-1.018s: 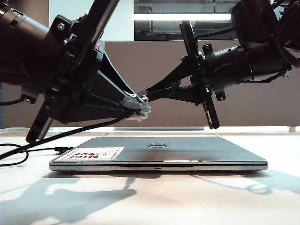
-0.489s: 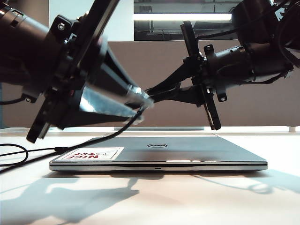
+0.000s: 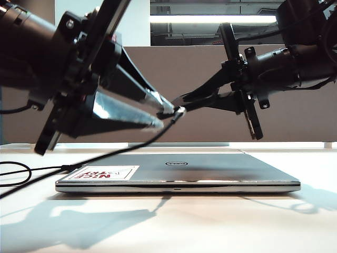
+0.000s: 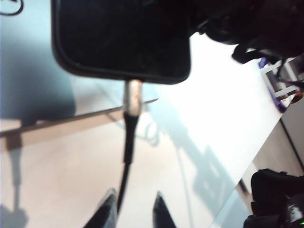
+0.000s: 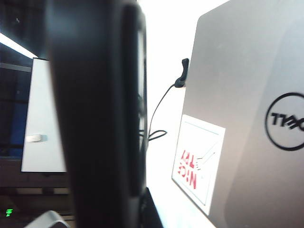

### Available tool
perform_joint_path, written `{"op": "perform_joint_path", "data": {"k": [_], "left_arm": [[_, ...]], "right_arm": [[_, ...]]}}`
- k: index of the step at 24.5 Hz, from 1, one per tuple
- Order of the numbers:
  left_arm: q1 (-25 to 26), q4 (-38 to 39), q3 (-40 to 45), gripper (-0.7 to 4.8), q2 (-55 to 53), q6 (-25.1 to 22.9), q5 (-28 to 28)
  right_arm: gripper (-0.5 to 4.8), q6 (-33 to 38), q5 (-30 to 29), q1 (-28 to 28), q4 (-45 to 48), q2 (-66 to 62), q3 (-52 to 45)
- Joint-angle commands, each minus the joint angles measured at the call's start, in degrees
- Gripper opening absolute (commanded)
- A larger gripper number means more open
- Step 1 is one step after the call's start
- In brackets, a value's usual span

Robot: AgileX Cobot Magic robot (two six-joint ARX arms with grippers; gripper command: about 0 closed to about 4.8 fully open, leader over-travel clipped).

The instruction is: Pick up the charging cable and the phone, plug the charging cable into the charging port on the phone, and finally place them back on the table.

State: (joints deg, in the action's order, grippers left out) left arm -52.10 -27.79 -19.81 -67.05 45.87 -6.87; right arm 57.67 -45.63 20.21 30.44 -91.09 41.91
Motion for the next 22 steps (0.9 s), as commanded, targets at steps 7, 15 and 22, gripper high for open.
{"op": "perform_joint_path", "data": {"k": [7, 15, 22], "left_arm": [[0.07, -5.57, -0.66, -0.06, 0.24, -2.97, 0.02], [4.72, 4.24, -7.93, -0.06, 0.24, -4.13, 0.02], [7.13, 11.04, -13.90, -0.06, 0.22, -12.39, 0.02]], "right_arm": [[-0.06, -4.42, 0.15, -2.82, -2.69, 3.15, 0.66], [-0.06, -12.15, 0.02, -10.78, -15.82, 7.80, 0.72], [-0.06, -20.52, -2.05, -21.42, -27.32, 9.38, 1.33]]}}
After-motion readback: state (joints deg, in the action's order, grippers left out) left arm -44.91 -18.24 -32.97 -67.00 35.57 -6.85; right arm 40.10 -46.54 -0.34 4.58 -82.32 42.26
